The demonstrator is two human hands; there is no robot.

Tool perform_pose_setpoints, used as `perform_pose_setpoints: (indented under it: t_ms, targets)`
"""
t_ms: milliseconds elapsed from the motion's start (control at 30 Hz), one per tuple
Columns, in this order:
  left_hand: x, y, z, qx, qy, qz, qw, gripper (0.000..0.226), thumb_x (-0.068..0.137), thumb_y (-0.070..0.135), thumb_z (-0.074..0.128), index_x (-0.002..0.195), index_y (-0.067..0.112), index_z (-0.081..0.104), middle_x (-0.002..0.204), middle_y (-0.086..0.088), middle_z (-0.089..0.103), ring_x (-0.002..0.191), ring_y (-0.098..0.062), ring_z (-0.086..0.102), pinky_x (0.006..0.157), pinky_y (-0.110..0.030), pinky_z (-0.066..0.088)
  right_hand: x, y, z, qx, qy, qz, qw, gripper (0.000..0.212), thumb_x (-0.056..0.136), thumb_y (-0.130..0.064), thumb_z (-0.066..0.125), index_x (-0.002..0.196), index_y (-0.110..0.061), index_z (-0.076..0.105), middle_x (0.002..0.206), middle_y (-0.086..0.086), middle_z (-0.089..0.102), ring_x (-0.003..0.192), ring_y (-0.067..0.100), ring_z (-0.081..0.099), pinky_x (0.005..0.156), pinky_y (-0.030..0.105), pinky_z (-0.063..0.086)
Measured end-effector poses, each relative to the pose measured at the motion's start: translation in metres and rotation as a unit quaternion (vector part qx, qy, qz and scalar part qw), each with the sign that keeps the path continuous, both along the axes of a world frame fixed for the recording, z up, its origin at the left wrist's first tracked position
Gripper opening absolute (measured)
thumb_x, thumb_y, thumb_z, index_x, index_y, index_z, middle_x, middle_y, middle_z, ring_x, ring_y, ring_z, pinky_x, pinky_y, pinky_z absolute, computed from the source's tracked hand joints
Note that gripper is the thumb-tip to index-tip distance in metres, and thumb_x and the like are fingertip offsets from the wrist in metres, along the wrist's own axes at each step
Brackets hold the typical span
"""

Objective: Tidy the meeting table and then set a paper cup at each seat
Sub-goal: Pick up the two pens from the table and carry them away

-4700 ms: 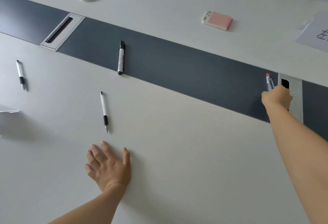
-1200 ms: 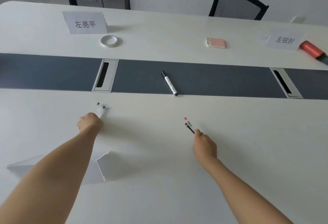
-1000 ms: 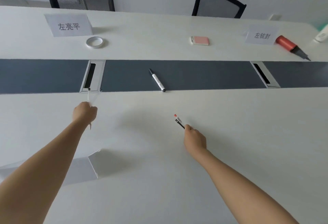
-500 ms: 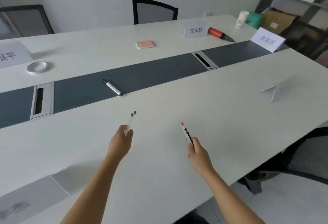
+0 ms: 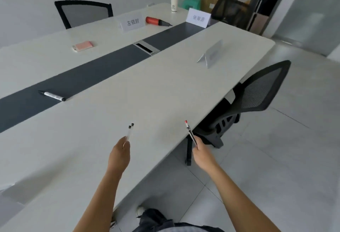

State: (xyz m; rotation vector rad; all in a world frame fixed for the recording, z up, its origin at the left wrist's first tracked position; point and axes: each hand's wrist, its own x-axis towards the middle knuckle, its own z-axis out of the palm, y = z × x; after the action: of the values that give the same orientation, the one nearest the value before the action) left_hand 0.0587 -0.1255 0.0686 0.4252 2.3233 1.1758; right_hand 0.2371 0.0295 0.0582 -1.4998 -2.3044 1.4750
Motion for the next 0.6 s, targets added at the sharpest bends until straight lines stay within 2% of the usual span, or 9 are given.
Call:
perform_pose_setpoints:
  t_ms: [67,100,133,200,267,367,467,500,600]
  targets:
    - [0.039,0.014,0.003,0.003,-0.012,-0.031,0.999,0.027,0.094,0.012,0.035,0.115,0.015,0.052,0.081,-0.01,0.053,0.078,-0.028,0.051,0.07,-0.031,0.037,0.047,-0.005,0.001,-0.003,0.0,-0.027,1.0,0.052,0.094,-0.005,0.026,0.142,-0.024,0.023,0.083,-0.005,0.044,0.066,0.013,0.043,0.058,0.024,0.035]
    - [0.06,0.019,0.002,0.004,-0.023,-0.051,0.998,0.027,0.094,0.012,0.037,0.115,0.018,0.052,0.079,-0.009,0.054,0.07,-0.027,0.05,0.064,-0.029,0.038,0.072,-0.008,0.002,0.002,0.0,-0.039,0.999,0.052,0.094,-0.004,0.026,0.142,-0.022,0.023,0.092,-0.001,0.049,0.073,0.017,0.045,0.065,0.027,0.037]
    - [0.082,0.022,-0.001,0.009,-0.043,-0.073,0.996,0.021,0.094,0.011,0.038,0.106,0.02,0.053,0.072,-0.007,0.051,0.06,-0.024,0.045,0.057,-0.027,0.037,0.097,-0.011,0.001,0.007,-0.004,-0.053,0.999,0.051,0.094,-0.005,0.027,0.143,-0.022,0.023,0.102,0.006,0.052,0.079,0.02,0.047,0.07,0.029,0.039]
    - [0.129,0.028,-0.009,0.026,-0.087,-0.118,0.989,0.02,0.093,0.01,0.039,0.081,0.018,0.053,0.062,-0.007,0.042,0.052,-0.019,0.035,0.053,-0.028,0.032,0.149,-0.018,-0.003,0.007,-0.014,-0.09,0.996,0.05,0.096,-0.008,0.028,0.144,-0.022,0.022,0.118,0.016,0.051,0.086,0.025,0.051,0.073,0.03,0.04]
    - [0.177,0.031,-0.018,0.024,-0.119,-0.153,0.981,0.021,0.093,0.009,0.039,0.077,0.01,0.053,0.063,-0.006,0.038,0.053,-0.017,0.033,0.052,-0.029,0.03,0.2,-0.027,-0.007,0.005,-0.026,-0.129,0.991,0.048,0.097,-0.011,0.03,0.143,-0.022,0.023,0.116,0.017,0.051,0.092,0.026,0.052,0.073,0.027,0.038]
    - [0.242,0.038,-0.025,0.012,-0.158,-0.185,0.97,0.015,0.091,0.006,0.041,0.088,0.01,0.055,0.067,-0.004,0.041,0.053,-0.015,0.036,0.049,-0.025,0.03,0.27,-0.044,-0.006,-0.001,-0.031,-0.183,0.983,0.048,0.097,-0.012,0.03,0.144,-0.022,0.023,0.115,0.018,0.053,0.093,0.027,0.053,0.072,0.03,0.041]
    - [0.291,0.048,-0.022,0.003,-0.171,-0.215,0.961,0.025,0.091,0.006,0.043,0.113,0.009,0.053,0.071,-0.006,0.048,0.057,-0.017,0.046,0.052,-0.025,0.037,0.327,-0.06,-0.002,-0.025,-0.029,-0.234,0.972,0.048,0.098,-0.01,0.028,0.145,-0.019,0.02,0.129,0.021,0.05,0.109,0.032,0.053,0.088,0.036,0.045]
    - [0.303,0.051,-0.02,0.003,-0.17,-0.226,0.959,0.027,0.091,0.007,0.043,0.118,0.008,0.051,0.072,-0.006,0.05,0.058,-0.018,0.048,0.053,-0.025,0.038,0.342,-0.063,-0.002,-0.032,-0.029,-0.247,0.968,0.048,0.098,-0.01,0.027,0.144,-0.019,0.019,0.127,0.021,0.051,0.104,0.031,0.054,0.088,0.037,0.045]
    - [0.329,0.063,-0.015,0.008,-0.158,-0.247,0.956,0.029,0.092,0.008,0.044,0.12,0.007,0.051,0.07,-0.006,0.048,0.055,-0.018,0.045,0.053,-0.026,0.037,0.372,-0.065,-0.01,-0.048,-0.025,-0.275,0.96,0.048,0.097,-0.01,0.027,0.144,-0.018,0.018,0.096,0.013,0.051,0.079,0.022,0.047,0.071,0.032,0.041]
